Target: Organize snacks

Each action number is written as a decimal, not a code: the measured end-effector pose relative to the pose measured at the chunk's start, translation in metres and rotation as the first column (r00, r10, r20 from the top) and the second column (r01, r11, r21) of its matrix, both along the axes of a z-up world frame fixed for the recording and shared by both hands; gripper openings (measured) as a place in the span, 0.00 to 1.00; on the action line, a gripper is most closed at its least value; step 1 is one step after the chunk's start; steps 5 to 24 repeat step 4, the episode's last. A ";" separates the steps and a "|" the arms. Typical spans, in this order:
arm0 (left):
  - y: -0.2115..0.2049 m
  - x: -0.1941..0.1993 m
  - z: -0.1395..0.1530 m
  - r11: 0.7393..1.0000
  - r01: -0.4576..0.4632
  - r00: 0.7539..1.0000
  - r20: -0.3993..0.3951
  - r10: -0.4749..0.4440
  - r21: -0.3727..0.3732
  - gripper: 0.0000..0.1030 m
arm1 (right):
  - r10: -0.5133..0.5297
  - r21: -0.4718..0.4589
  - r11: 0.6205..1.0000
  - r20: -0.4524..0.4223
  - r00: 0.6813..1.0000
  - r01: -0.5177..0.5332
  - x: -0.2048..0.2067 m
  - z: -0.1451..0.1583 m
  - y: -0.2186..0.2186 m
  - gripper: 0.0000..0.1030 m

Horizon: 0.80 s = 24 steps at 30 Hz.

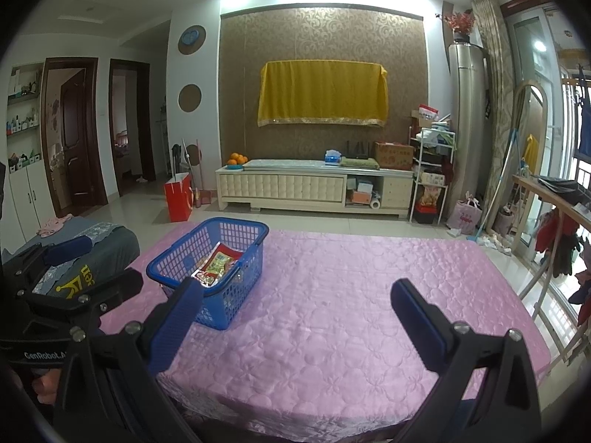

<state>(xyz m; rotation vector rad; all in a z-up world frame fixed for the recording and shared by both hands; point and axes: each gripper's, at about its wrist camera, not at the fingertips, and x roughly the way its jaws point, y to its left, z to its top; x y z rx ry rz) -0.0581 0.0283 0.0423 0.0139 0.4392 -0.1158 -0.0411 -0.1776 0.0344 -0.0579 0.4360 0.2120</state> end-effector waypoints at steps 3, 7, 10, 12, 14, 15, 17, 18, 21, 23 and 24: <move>0.000 -0.001 -0.001 1.000 0.000 1.000 -0.004 0.000 -0.002 1.00 | 0.000 0.002 1.000 -0.005 1.000 0.000 -0.001 -0.001 -0.001 1.00; -0.001 -0.001 -0.001 1.000 0.000 1.000 -0.004 0.000 -0.001 1.00 | 0.001 0.003 1.000 -0.007 1.000 -0.001 -0.001 -0.002 -0.001 1.00; -0.001 -0.001 -0.001 1.000 0.000 1.000 -0.004 0.000 -0.001 1.00 | 0.001 0.003 1.000 -0.007 1.000 -0.001 -0.001 -0.002 -0.001 1.00; -0.001 -0.001 -0.001 1.000 0.000 1.000 -0.004 0.000 -0.001 1.00 | 0.001 0.003 1.000 -0.007 1.000 -0.001 -0.001 -0.002 -0.001 1.00; -0.001 -0.001 -0.001 1.000 0.000 1.000 -0.004 0.000 -0.001 1.00 | 0.001 0.003 1.000 -0.007 1.000 -0.001 -0.001 -0.002 -0.001 1.00; -0.001 -0.001 -0.001 1.000 0.000 1.000 -0.004 0.000 -0.001 1.00 | 0.001 0.003 1.000 -0.007 1.000 -0.001 -0.001 -0.002 -0.001 1.00; -0.001 -0.001 -0.001 1.000 0.000 1.000 -0.004 0.000 -0.001 1.00 | 0.001 0.003 1.000 -0.007 1.000 -0.001 -0.001 -0.002 -0.001 1.00; -0.001 -0.001 -0.001 1.000 0.000 1.000 -0.004 0.000 -0.001 1.00 | 0.001 0.003 1.000 -0.007 1.000 -0.001 -0.001 -0.002 -0.001 1.00; -0.001 -0.001 -0.001 1.000 0.000 1.000 -0.004 0.000 -0.001 1.00 | 0.001 0.003 1.000 -0.007 1.000 -0.001 -0.001 -0.002 -0.001 1.00; -0.001 -0.001 -0.001 1.000 0.000 1.000 -0.004 0.000 -0.001 1.00 | 0.001 0.003 1.000 -0.007 1.000 -0.001 -0.001 -0.002 -0.001 1.00; -0.001 -0.001 -0.001 1.000 0.000 1.000 -0.004 0.000 -0.001 1.00 | 0.001 0.003 1.000 -0.007 1.000 -0.001 -0.001 -0.002 -0.001 1.00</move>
